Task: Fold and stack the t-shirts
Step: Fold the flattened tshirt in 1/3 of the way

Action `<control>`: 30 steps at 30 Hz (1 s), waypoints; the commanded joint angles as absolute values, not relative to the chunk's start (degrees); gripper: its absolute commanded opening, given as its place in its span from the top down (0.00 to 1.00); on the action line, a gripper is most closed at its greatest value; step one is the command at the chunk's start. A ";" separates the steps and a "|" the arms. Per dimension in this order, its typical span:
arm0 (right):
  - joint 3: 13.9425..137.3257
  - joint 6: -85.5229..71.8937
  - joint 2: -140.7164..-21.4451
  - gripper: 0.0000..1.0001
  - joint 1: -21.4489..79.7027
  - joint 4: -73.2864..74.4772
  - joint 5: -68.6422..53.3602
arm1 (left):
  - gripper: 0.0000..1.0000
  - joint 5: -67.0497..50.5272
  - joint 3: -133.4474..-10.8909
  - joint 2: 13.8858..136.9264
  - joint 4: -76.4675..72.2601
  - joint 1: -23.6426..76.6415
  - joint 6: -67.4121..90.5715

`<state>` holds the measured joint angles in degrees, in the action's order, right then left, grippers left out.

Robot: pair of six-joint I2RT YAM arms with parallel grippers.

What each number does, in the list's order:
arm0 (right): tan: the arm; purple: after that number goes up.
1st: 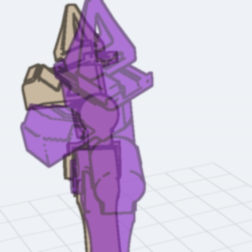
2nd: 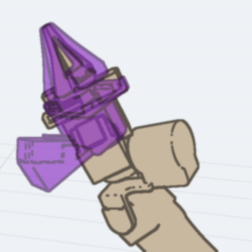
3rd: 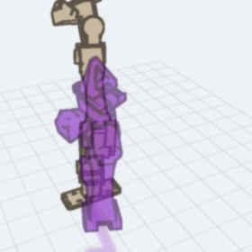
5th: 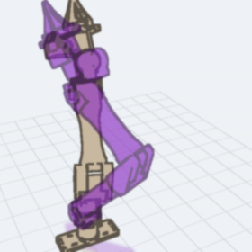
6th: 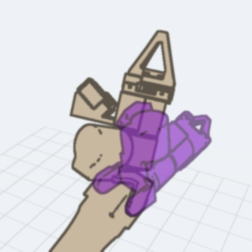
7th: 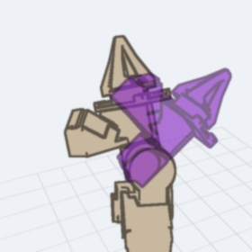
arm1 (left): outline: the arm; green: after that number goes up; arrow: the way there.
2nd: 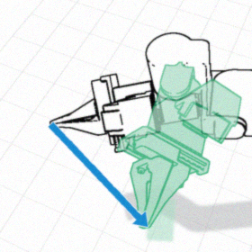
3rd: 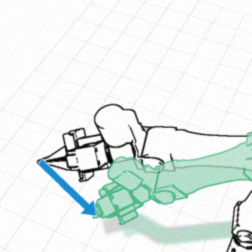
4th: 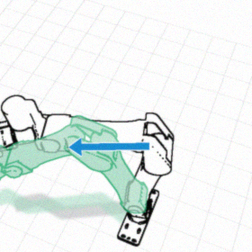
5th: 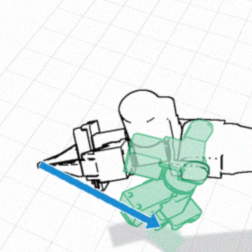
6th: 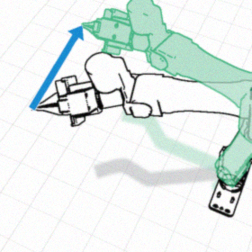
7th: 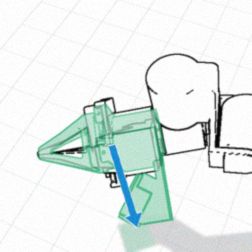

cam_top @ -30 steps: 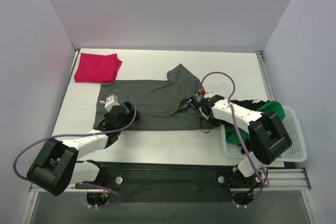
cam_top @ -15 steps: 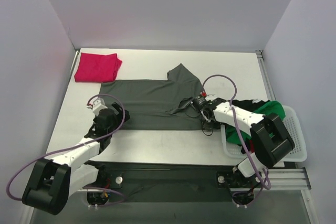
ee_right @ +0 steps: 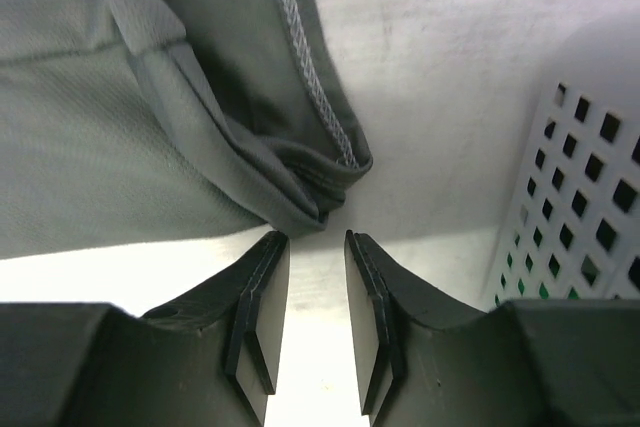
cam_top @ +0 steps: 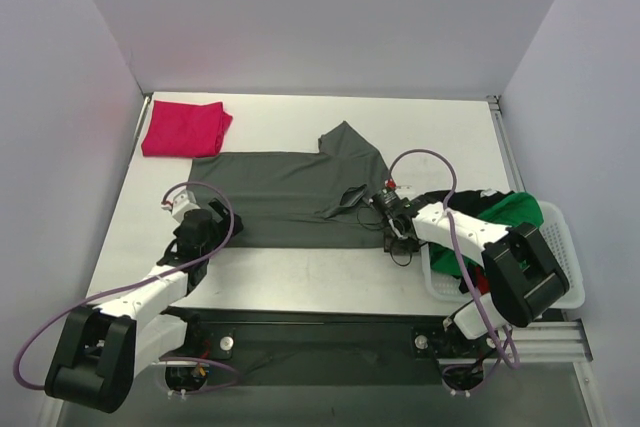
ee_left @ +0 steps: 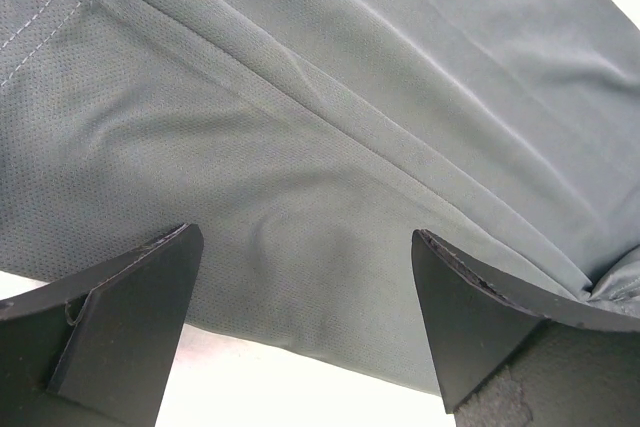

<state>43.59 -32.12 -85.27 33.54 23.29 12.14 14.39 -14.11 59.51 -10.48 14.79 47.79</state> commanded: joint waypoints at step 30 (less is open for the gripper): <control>51.15 -29.79 -90.97 1.00 29.79 30.76 17.32 | 0.03 10.81 -12.74 57.57 -9.76 8.09 44.74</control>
